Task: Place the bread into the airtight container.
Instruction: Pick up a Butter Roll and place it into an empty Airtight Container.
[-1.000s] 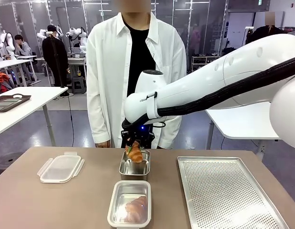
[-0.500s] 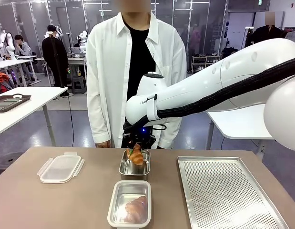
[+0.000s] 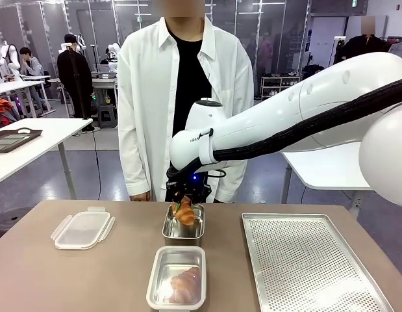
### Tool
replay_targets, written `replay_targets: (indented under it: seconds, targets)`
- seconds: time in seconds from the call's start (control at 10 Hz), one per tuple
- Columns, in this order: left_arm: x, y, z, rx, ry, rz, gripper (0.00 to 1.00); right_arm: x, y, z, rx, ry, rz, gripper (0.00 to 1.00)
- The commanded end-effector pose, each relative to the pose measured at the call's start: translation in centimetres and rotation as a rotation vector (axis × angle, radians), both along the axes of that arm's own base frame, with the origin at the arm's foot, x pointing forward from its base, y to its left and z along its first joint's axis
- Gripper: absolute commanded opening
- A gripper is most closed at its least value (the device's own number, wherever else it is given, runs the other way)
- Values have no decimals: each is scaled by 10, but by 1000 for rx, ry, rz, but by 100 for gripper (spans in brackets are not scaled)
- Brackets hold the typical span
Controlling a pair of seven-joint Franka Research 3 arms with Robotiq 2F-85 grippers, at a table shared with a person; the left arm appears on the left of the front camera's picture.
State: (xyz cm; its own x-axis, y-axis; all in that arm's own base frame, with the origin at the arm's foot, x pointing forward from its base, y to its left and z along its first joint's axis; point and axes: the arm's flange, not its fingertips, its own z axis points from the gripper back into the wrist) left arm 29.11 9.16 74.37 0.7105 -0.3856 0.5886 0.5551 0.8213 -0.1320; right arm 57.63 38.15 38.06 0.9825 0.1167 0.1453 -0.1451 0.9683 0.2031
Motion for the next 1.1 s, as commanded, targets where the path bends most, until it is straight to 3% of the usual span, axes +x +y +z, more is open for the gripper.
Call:
replay_targets:
  seconds: [0.0,0.4,0.5,0.6,0.7,1.0]
  targets:
    - [-1,2,2,14,-4,-14,100,10,4,-18,-4,14,-38,39]
    - [-1,2,2,14,-4,-14,100,15,4,-26,-8,45,-85,39]
    - [-1,2,2,14,-4,-14,100,16,4,-25,-9,44,-96,76]
    - [-1,2,2,14,-4,-14,100,18,4,-25,-16,52,-98,81]
    - [-1,2,2,14,-4,-14,100,17,5,-23,-18,54,-101,100]
    - [-1,2,2,14,-4,-14,100,19,5,-23,-34,46,-116,100]
